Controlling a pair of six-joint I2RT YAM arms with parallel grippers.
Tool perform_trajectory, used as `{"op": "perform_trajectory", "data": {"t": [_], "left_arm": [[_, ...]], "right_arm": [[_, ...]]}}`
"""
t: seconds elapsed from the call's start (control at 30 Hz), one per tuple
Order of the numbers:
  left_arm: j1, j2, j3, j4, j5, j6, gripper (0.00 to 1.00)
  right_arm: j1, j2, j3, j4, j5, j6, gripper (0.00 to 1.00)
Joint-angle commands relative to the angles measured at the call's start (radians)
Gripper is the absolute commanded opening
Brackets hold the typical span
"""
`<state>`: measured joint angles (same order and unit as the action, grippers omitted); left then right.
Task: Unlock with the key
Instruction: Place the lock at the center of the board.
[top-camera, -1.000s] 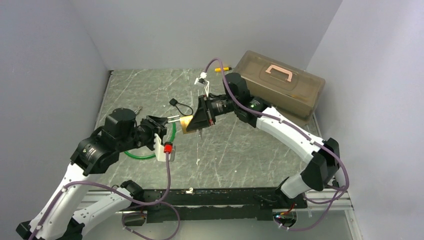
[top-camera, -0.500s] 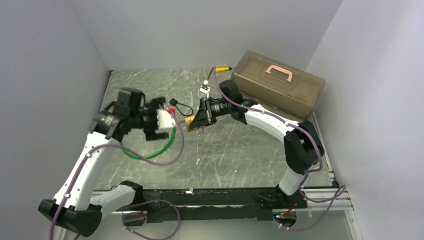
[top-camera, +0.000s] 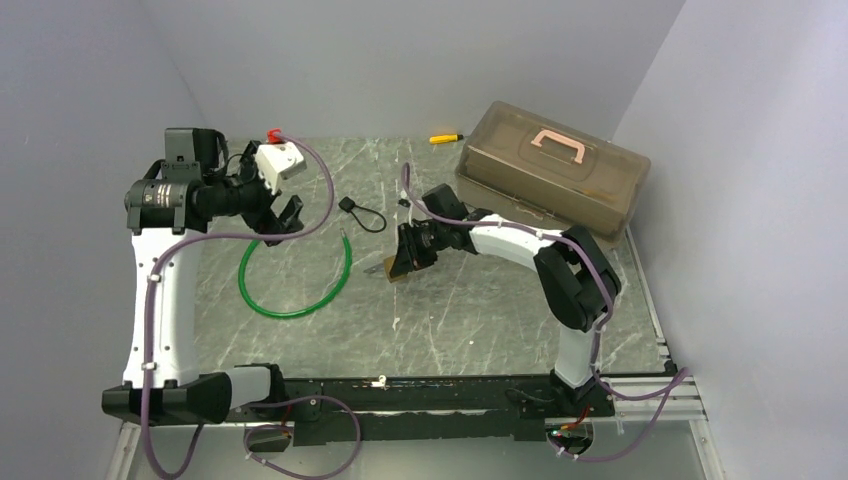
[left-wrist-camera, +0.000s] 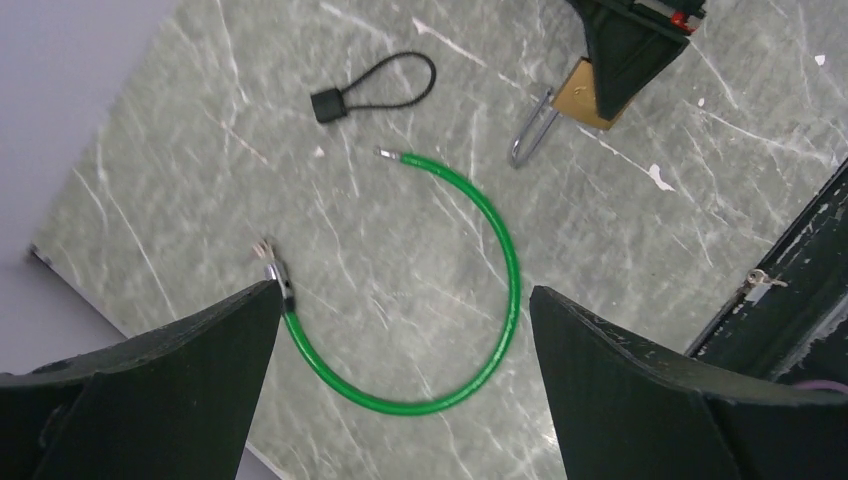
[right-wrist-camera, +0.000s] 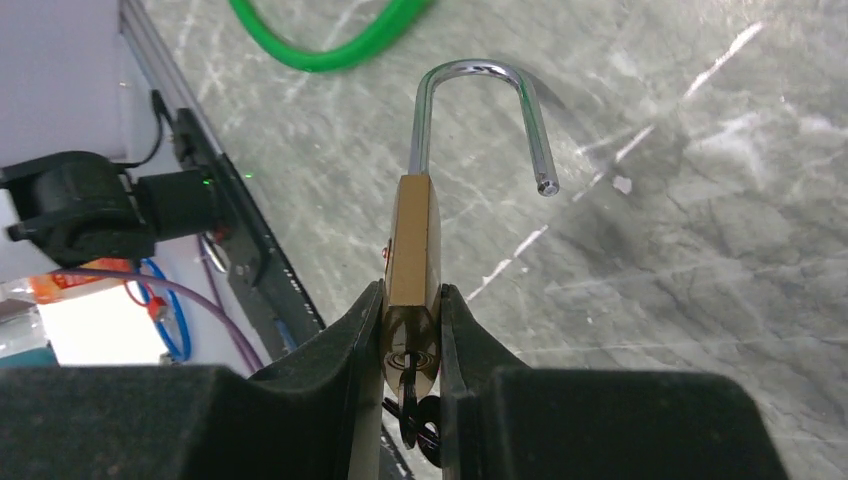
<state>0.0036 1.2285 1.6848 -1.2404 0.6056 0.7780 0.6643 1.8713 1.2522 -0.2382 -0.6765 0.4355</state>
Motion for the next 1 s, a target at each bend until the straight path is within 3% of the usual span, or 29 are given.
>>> {"op": "perform_trajectory", "data": {"t": [0.0,0.23,0.4,0.67,0.8,0.97], "left_arm": [[0.069,-0.012,0.001,-0.066,0.03,-0.071,0.99],[0.101,-0.148,-0.178,0.075,-0.001,-0.088,0.99],[0.101,-0.178,-0.224,0.07,-0.018,-0.094,0.99],[0.102,-0.177,-0.282,-0.011,-0.032,-0.039,0.99],[0.102,-0.176,-0.309,-0.04,-0.031,-0.011,0.99],[0.103,-0.166,-0.338,-0.033,-0.118,-0.015,0.99]], "right_arm": [[0.017,-0.013,-0.05,0.112,0.033,-0.036,0.0],[0.038,-0.078,-0.302,0.339,0.038,0.053,0.0],[0.039,-0.076,-0.329,0.367,0.038,0.074,0.0],[0.037,-0.074,-0.323,0.317,0.078,0.033,0.43],[0.037,-0.114,-0.327,0.267,0.16,-0.006,0.61],[0.035,-0.176,-0.309,0.177,0.293,-0.019,0.75]]}}
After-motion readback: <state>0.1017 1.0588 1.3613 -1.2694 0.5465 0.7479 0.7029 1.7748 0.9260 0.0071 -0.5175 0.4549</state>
